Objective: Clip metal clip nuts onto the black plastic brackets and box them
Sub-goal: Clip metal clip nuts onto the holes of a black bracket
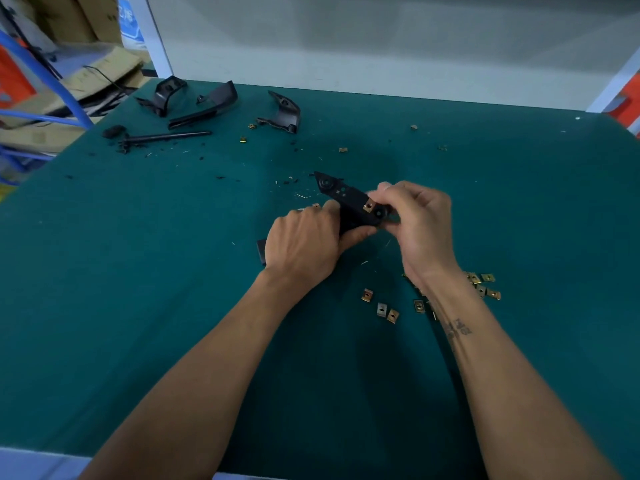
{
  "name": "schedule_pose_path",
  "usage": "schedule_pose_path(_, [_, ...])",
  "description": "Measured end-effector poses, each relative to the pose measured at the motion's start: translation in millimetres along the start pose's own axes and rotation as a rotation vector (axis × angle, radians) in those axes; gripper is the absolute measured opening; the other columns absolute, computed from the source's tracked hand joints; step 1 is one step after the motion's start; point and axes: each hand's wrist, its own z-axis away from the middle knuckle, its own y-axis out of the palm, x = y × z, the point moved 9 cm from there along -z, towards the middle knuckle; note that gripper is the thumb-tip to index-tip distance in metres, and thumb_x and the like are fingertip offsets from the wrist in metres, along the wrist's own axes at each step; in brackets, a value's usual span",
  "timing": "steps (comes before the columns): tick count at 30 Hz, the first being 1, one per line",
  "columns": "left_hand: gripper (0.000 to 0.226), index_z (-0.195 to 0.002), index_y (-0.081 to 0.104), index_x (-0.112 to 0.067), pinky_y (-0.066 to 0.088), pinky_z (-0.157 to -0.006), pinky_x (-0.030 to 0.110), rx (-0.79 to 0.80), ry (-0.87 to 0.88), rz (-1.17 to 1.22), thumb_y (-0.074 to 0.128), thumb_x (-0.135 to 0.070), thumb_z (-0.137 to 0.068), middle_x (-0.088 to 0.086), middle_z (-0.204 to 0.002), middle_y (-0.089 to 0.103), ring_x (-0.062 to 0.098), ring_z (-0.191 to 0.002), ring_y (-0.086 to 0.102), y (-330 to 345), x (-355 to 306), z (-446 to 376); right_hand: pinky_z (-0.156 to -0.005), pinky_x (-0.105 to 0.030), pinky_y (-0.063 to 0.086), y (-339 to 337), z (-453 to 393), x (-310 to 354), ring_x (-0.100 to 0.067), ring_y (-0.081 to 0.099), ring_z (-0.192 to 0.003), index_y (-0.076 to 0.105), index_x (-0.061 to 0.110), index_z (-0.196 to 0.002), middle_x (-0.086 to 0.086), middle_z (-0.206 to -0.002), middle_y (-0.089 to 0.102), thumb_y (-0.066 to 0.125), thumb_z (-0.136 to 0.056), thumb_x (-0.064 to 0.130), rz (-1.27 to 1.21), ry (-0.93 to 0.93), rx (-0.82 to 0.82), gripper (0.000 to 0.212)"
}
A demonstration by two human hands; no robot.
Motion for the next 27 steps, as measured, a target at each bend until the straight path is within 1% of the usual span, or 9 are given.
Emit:
schedule_pose_path(6, [0.073,-0.097,0.058,-0.02,0.036,-0.06,0.038,0.01,-0.015,0.005,0.028,-0.086,-0.088,0.01,-0.089,0.07,0.039,-0.08,0.068,3.1,3.4,-3.2,-0.076,-0.039,0.058,-0.7,0.5,-12.3,-0.021,0.072,-0.086,0.071,0.011,-0.081,-0.012,-0.093,0.078,0.038,-0.105,0.033,-0.114,0.175,0.104,0.047])
schedule_pose_path(8, [0.071,-0.091,0.053,-0.021,0.036,-0.06,0.038,0.001,-0.042,0.046,0.027,-0.087,-0.087,0.012,-0.086,0.069,0.04,-0.079,0.066,3.2,8.1,-5.1,-0.082,-0.038,0.059,-9.0,-0.3,-4.9,-0.022,0.073,-0.089,0.074,0.01,-0.088,-0.009,-0.093,0.078,0.037,-0.11,0.029,0.088,0.119,0.057,0.047])
schedule_pose_path(10, [0.07,-0.086,0.047,-0.022,0.037,-0.059,0.039,-0.016,-0.052,0.066,0.025,-0.088,-0.086,0.012,-0.082,0.068,0.041,-0.077,0.066,2.3,10.8,-4.9,-0.073,-0.034,0.053,-14.1,-0.1,18.2,-0.018,0.069,-0.078,0.074,0.011,-0.082,-0.004,-0.08,0.075,0.054,-0.102,0.019,0.397,-0.028,0.082,0.029])
schedule_pose_path(12, [0.068,-0.082,0.043,-0.023,0.037,-0.058,0.038,-0.023,-0.041,0.071,0.024,-0.088,-0.086,0.012,-0.082,0.068,0.041,-0.076,0.065,3.3,9.9,-4.5,-0.056,-0.023,0.044,-13.5,2.3,30.2,-0.004,0.058,-0.057,0.072,0.017,-0.071,0.003,-0.065,0.069,0.066,-0.09,0.01,0.679,-0.096,0.252,0.02])
schedule_pose_path(14, [0.068,-0.08,0.041,-0.023,0.036,-0.058,0.039,-0.017,-0.049,0.076,0.024,-0.088,-0.086,0.013,-0.082,0.068,0.041,-0.077,0.065,5.1,10.2,-5.6,-0.049,-0.014,0.038,-13.2,13.9,20.8,0.001,0.051,-0.049,0.073,0.022,-0.068,0.006,-0.06,0.067,0.074,-0.086,0.016,0.847,0.019,0.483,0.019])
schedule_pose_path(16, [0.068,-0.077,0.039,-0.023,0.036,-0.058,0.039,-0.002,-0.062,0.074,0.024,-0.089,-0.086,0.012,-0.083,0.067,0.04,-0.077,0.065,7.8,12.4,-8.1,-0.05,-0.015,0.04,-8.5,30.0,9.3,-0.001,0.052,-0.051,0.074,0.026,-0.07,0.007,-0.062,0.067,0.081,-0.082,0.023,0.934,0.122,0.633,0.014])
schedule_pose_path(20, [0.068,-0.078,0.039,-0.023,0.036,-0.06,0.039,-0.002,-0.077,0.07,0.025,-0.089,-0.086,0.014,-0.086,0.069,0.041,-0.081,0.065,9.5,14.4,-8.8,-0.052,-0.028,0.044,10.9,47.6,-9.8,-0.004,0.052,-0.05,0.07,0.028,-0.08,0.006,-0.067,0.066,0.088,-0.073,0.034,1.007,0.211,0.749,0.02])
schedule_pose_path(23, [0.068,-0.078,0.04,-0.022,0.036,-0.061,0.039,-0.001,-0.071,0.072,0.026,-0.089,-0.086,0.013,-0.087,0.069,0.041,-0.082,0.065,10.1,13.2,-8.4,-0.056,-0.035,0.047,17.0,50.1,-13.5,-0.004,0.053,-0.051,0.065,0.033,-0.082,0.012,-0.068,0.065,0.087,-0.066,0.048,1.167,0.172,0.757,0.031])
schedule_pose_path(27, [0.067,-0.079,0.041,-0.023,0.037,-0.061,0.039,0.006,-0.064,0.07,0.026,-0.088,-0.086,0.012,-0.089,0.069,0.04,-0.082,0.066,10.1,12.0,-8.4,-0.061,-0.036,0.056,18.0,49.0,-8.5,-0.001,0.061,-0.061,0.068,0.033,-0.078,0.021,-0.072,0.068,0.076,-0.071,0.039,1.246,0.133,0.712,0.013])
